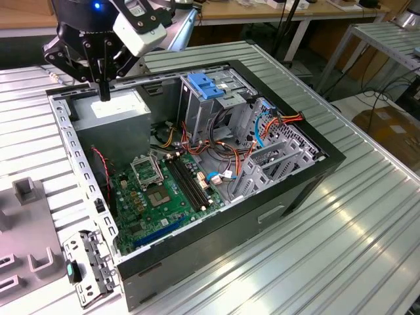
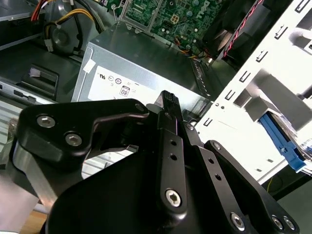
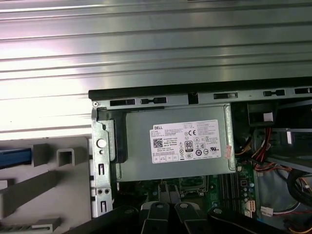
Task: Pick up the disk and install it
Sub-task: 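Reach for the disk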
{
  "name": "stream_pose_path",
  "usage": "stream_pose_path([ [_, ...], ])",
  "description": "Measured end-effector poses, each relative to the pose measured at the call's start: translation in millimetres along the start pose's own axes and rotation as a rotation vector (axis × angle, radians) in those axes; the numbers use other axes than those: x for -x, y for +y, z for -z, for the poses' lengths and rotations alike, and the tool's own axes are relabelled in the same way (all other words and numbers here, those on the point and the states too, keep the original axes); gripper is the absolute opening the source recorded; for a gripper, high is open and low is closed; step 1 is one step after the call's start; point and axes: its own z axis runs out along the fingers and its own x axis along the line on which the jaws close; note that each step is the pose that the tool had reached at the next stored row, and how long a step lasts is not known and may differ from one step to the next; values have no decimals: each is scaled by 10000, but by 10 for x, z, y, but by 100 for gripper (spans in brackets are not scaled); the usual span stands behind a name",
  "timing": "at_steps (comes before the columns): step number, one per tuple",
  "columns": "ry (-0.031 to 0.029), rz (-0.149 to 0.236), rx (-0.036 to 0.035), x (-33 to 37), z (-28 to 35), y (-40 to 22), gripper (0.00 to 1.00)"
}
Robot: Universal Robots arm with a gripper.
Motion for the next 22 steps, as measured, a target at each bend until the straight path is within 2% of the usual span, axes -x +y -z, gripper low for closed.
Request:
stream_pose_path([
  [4, 1, 0, 0, -22, 0, -2, 11],
  [22, 7, 0, 0, -275, 3, -16, 11],
])
